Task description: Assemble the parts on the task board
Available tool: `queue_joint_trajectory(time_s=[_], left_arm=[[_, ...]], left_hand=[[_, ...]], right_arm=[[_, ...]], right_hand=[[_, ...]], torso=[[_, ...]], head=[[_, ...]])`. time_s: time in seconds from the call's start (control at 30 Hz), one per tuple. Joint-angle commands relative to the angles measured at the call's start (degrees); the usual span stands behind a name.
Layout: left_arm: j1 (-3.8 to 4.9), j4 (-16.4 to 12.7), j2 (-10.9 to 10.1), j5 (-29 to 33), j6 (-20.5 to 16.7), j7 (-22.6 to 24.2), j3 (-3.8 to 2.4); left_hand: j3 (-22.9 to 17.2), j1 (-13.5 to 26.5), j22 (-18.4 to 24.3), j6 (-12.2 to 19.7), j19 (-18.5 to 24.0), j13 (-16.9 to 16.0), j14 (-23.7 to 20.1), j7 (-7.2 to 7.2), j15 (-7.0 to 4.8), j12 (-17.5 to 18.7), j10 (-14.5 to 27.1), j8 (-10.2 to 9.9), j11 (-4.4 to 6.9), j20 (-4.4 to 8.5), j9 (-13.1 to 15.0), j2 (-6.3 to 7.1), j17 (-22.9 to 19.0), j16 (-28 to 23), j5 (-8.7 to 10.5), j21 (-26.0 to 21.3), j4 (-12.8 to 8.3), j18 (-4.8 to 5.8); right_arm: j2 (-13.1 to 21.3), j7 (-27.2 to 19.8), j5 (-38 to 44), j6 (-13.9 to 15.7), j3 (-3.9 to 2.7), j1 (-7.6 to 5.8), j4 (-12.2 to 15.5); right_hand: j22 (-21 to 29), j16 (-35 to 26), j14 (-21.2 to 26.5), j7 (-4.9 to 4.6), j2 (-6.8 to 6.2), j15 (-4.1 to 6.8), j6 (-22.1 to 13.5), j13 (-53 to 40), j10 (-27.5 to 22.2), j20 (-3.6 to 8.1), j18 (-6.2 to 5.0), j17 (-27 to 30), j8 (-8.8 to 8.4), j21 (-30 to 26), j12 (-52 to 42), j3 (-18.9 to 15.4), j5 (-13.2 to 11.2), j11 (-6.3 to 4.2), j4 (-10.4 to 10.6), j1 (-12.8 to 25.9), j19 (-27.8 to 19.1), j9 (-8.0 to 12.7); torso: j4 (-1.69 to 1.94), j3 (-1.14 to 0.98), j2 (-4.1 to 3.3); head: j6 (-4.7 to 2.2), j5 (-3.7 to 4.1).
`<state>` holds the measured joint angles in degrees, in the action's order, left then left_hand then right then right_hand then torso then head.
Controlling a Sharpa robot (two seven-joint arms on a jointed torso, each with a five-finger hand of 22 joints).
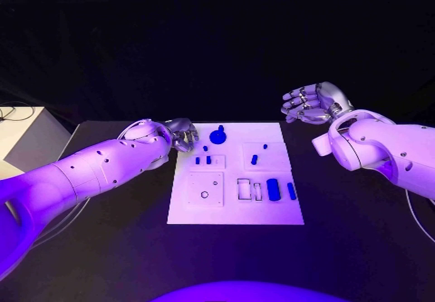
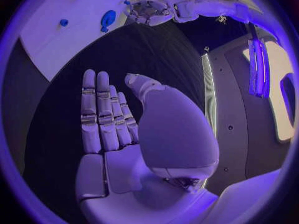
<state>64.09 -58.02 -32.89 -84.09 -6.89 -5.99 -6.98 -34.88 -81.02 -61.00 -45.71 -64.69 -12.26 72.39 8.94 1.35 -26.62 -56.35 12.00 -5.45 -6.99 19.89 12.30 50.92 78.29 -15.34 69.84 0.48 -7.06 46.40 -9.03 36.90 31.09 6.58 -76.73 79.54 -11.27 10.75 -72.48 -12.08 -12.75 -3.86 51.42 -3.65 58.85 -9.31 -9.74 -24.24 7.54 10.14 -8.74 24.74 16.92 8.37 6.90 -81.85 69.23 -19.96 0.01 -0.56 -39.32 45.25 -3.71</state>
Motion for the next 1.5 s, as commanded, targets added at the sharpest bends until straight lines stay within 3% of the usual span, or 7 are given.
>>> queue_joint_trajectory(time_s=[0.03, 0.1, 0.43, 0.63, 0.87, 1.03, 1.5], left_arm=[[0.08, 0.15, -0.54, 2.96, -6.42, 2.15, -0.85], [0.09, 0.04, -1.10, 6.82, -8.27, 3.28, -1.65], [-0.23, -7.83, -7.38, 43.44, -4.73, 13.19, -4.22], [-3.64, -16.64, -13.19, 60.71, 0.64, 17.65, -6.92], [-7.69, -23.03, -17.20, 68.24, 3.12, 20.05, -9.61], [-9.93, -26.46, -18.67, 70.57, 3.75, 21.22, -11.48], [-11.58, -29.98, -19.67, 70.94, 3.93, 21.35, -12.70]], left_hand=[[-1.25, -0.21, 5.47, -2.00, 5.35, 0.34, -5.04, 1.23, 0.54, 0.49, 1.38, 1.15, -0.74, -0.32, 0.00, -0.85, -8.30, -3.93, -0.12, -4.41, 0.04, -1.94], [-1.86, -0.27, 12.12, -2.97, 12.23, 1.12, -11.51, 1.81, 1.23, 1.57, 2.80, 1.77, -1.59, -0.89, -0.16, -0.62, -18.28, -9.85, -0.05, -10.15, -0.13, -3.55], [-1.06, 0.09, 13.63, -3.22, 14.22, 2.30, -13.82, 2.54, 1.82, 2.01, 3.65, 2.28, -2.32, -1.45, -0.90, -1.97, -21.63, -14.95, 0.07, -12.82, 0.08, -3.58], [1.23, 0.78, 14.89, -3.95, 13.93, 2.12, -13.50, 2.15, 1.57, 0.54, 1.76, 2.89, -1.78, -1.40, -1.06, -2.42, -22.38, -15.72, 0.02, -14.44, 0.48, -3.61], [4.03, 1.33, 16.59, -6.16, 12.86, 1.11, -13.12, 1.09, 0.76, -2.07, -0.97, 4.36, -0.57, -0.80, -0.93, -2.68, -22.56, -15.82, 0.03, -16.56, 0.95, -3.59], [4.46, 1.54, 16.85, -6.33, 12.68, 0.97, -13.05, 0.98, 0.70, -2.31, -1.05, 4.51, -0.47, -0.73, -0.91, -2.60, -22.55, -15.79, 0.04, -16.89, 1.13, -3.57], [4.93, 1.61, 17.31, -5.60, 12.20, 0.92, -13.02, 1.29, 0.78, -2.27, -0.38, 4.19, -0.70, -0.66, -1.13, -2.35, -22.52, -15.79, -0.05, -17.44, 1.23, -3.53]], right_arm=[[-0.11, 1.77, 10.63, -5.23, -0.01, 0.01, -0.58], [-0.20, 2.90, 14.31, -6.35, 0.00, 0.02, -0.98], [-1.46, 9.66, 36.79, -11.89, 0.11, 0.32, -2.67], [-3.50, 15.13, 49.40, -12.51, 0.39, 1.02, -4.25], [-5.79, 18.58, 55.48, -12.81, 0.55, 2.02, -6.27], [-7.81, 19.36, 56.75, -14.42, 0.70, 3.07, -8.09], [-12.32, 19.60, 57.61, -16.26, 0.98, 5.17, -12.70]], right_hand=[[-1.87, 1.92, -3.68, 0.71, 0.28, 1.49, 1.86, -0.05, 2.67, 1.81, -0.54, -1.37, 0.52, 3.18, -0.72, -0.55, -0.46, -0.96, -1.24, -0.83, 2.77, 0.16], [-3.44, 3.01, -5.09, 0.96, 0.34, 2.03, 2.44, 0.01, 3.57, 2.67, -0.32, -2.40, 0.35, 5.34, -0.41, -0.70, -0.48, -1.30, -1.95, -1.15, 3.32, 0.52], [-15.14, 18.48, -11.59, 2.54, -0.35, 4.26, 6.12, -0.66, 10.22, 5.09, -0.38, -13.89, 0.13, 20.06, 1.18, 2.29, -1.34, -3.24, -2.31, -0.21, 4.99, 1.92], [-29.02, 29.88, -12.76, 2.86, -1.18, 4.34, 6.87, -1.07, 11.24, 5.16, 1.11, -21.49, 0.31, 33.77, 2.67, 5.25, -1.75, -3.65, -1.97, 0.47, 7.77, 1.76], [-44.79, 47.87, -13.84, 2.83, -2.57, 4.07, 7.05, -1.11, 9.47, 4.53, 3.39, -34.78, 0.71, 48.77, 4.54, 7.72, -3.20, -3.25, -1.23, 2.00, 11.50, 1.16], [-53.59, 56.63, -14.46, 2.56, -3.10, 3.63, 6.39, -0.71, 7.73, 4.03, 4.75, -41.09, 0.73, 57.03, 4.95, 8.23, -3.79, -2.80, -0.89, 2.61, 13.67, 0.72], [-55.27, 59.34, -14.38, 2.66, -3.22, 3.50, 6.39, -0.46, 6.66, 3.72, 4.90, -42.53, 0.89, 58.59, 4.88, 8.02, -3.85, -2.69, -0.81, 2.91, 13.86, 0.41]], torso=[[-0.03, -0.04, 0.08], [-0.03, -0.04, 0.12], [0.11, 0.10, 0.08], [0.21, 0.06, 0.05], [0.50, 0.23, 0.07], [0.27, 0.24, -0.04], [0.13, 0.17, -0.08]], head=[[0.01, -0.01], [-0.06, 0.00], [-1.28, 0.89], [-2.04, 2.04], [-2.53, 3.56], [-2.80, 4.12], [-2.77, 5.47]])
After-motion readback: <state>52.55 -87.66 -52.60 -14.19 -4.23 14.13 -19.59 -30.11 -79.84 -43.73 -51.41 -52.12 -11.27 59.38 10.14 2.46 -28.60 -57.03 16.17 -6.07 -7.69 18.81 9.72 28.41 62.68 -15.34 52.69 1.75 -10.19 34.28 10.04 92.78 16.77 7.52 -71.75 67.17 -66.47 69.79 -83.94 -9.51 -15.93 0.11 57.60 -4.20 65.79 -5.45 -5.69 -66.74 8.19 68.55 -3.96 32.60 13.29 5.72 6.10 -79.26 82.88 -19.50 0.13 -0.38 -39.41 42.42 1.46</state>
